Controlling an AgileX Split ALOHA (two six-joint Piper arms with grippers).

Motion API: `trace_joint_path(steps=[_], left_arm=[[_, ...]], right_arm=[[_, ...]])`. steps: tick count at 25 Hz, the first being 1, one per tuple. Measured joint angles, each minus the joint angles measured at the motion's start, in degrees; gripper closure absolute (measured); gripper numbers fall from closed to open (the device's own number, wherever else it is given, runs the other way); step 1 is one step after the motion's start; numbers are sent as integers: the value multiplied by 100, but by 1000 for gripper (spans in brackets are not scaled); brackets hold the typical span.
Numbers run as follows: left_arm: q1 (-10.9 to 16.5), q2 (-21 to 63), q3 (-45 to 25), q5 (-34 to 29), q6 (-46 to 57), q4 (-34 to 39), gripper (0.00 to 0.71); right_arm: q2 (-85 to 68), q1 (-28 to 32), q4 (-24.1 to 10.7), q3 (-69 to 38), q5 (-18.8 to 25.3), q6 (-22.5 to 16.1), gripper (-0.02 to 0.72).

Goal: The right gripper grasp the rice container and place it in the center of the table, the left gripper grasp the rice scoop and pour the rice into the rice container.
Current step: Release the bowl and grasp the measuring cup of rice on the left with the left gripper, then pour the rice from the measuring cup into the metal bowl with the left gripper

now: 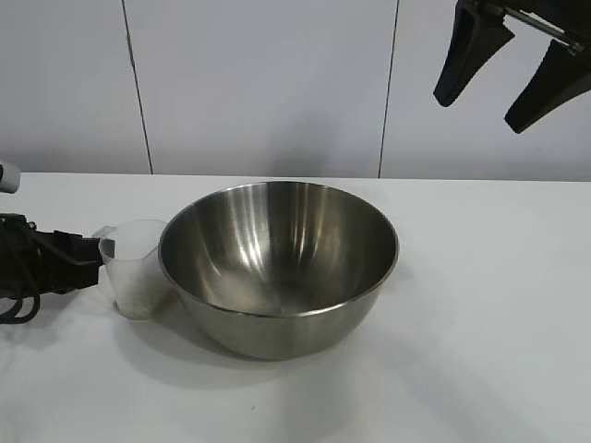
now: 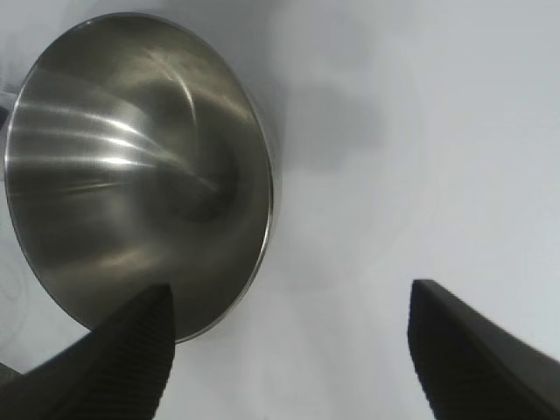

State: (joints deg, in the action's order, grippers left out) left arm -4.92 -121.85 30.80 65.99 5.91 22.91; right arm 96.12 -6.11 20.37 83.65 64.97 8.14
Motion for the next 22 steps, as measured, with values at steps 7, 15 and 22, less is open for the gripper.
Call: trace_joint_path(steps=[7, 15, 22], left_arm=[[0, 0, 0, 0, 256, 0, 683], [0, 822, 0, -41, 878, 0, 701], [-210, 2421, 0, -778, 941, 500, 701]], right_arm=[[0, 0, 0, 0, 0, 0, 188], [0, 0, 0, 0, -4, 0, 188], [0, 0, 0, 0, -100, 0, 188]])
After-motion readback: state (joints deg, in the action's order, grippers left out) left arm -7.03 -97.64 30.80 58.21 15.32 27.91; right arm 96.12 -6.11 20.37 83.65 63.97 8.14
